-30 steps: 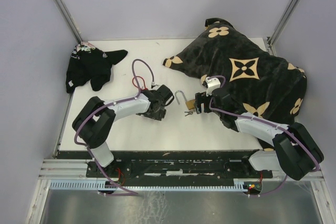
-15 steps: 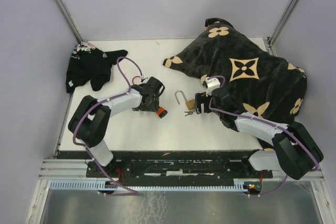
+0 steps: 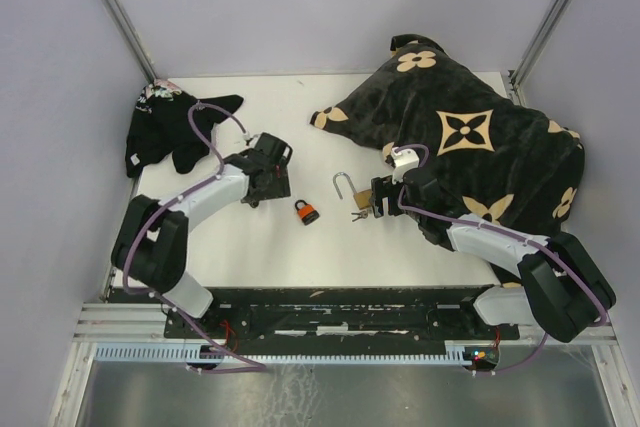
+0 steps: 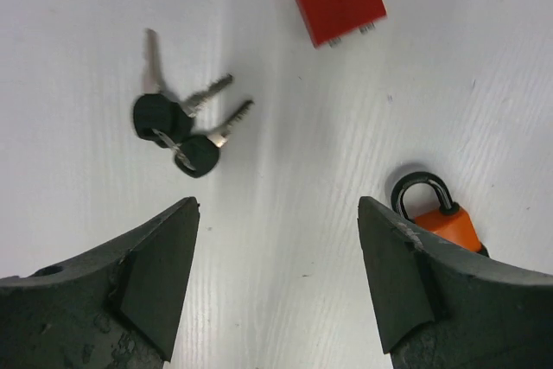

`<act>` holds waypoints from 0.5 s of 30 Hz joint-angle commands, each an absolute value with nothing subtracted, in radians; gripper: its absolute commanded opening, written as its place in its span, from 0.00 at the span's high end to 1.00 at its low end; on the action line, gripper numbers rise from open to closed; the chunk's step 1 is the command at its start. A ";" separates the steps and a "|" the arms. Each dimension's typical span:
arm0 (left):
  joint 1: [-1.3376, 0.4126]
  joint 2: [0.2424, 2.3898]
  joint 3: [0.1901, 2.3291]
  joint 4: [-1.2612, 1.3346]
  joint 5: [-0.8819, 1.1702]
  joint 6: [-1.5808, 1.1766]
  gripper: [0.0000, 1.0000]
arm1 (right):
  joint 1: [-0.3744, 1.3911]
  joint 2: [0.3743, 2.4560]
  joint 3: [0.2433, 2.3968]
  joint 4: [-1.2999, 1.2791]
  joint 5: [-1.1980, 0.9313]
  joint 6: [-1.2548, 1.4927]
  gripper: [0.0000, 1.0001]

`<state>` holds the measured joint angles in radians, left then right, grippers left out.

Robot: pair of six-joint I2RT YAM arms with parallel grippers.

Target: Unlock with the key

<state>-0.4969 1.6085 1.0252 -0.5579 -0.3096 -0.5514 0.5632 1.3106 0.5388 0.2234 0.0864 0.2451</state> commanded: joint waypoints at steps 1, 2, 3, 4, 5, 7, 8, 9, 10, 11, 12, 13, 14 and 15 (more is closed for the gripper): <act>-0.404 1.512 1.012 -0.563 -0.323 -0.629 0.19 | 0.570 1.302 0.565 0.249 0.071 0.239 0.14; -0.377 1.512 1.009 -0.564 -0.321 -0.632 0.19 | 0.569 1.302 0.567 0.247 0.070 0.239 0.14; -0.355 1.516 1.006 -0.562 -0.318 -0.631 0.19 | 0.569 1.302 0.567 0.246 0.069 0.240 0.14; -0.334 1.524 1.005 -0.556 -0.314 -0.627 0.20 | 0.569 1.303 0.566 0.246 0.069 0.241 0.14; -0.315 1.536 1.007 -0.550 -0.311 -0.624 0.20 | 0.570 1.304 0.566 0.246 0.068 0.241 0.14; -0.279 1.568 1.019 -0.537 -0.289 -0.617 0.20 | 0.570 1.307 0.567 0.246 0.067 0.241 0.14; -0.264 1.591 1.026 -0.529 -0.280 -0.610 0.21 | 0.569 1.308 0.569 0.244 0.065 0.242 0.14; -0.246 1.609 1.035 -0.521 -0.275 -0.607 0.22 | 0.570 1.311 0.571 0.244 0.064 0.241 0.14; -0.234 1.631 1.045 -0.516 -0.271 -0.603 0.22 | 0.570 1.311 0.571 0.243 0.063 0.241 0.14; -0.223 1.651 1.057 -0.515 -0.263 -0.600 0.23 | 0.569 1.312 0.571 0.243 0.064 0.241 0.14; -0.212 1.676 1.074 -0.516 -0.253 -0.596 0.24 | 0.569 1.312 0.571 0.243 0.065 0.241 0.14; -0.205 1.698 1.086 -0.515 -0.241 -0.593 0.25 | 0.570 1.312 0.571 0.242 0.064 0.241 0.14; -0.200 1.716 1.095 -0.515 -0.227 -0.590 0.26 | 0.570 1.314 0.572 0.243 0.066 0.241 0.14; -0.198 1.735 1.101 -0.514 -0.218 -0.589 0.27 | 0.570 1.315 0.572 0.243 0.066 0.239 0.14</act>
<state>-0.2165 1.6791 1.0363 -0.5442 -0.2703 -0.5858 0.5632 1.3106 0.5388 0.2226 0.0681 0.2451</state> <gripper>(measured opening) 0.745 0.859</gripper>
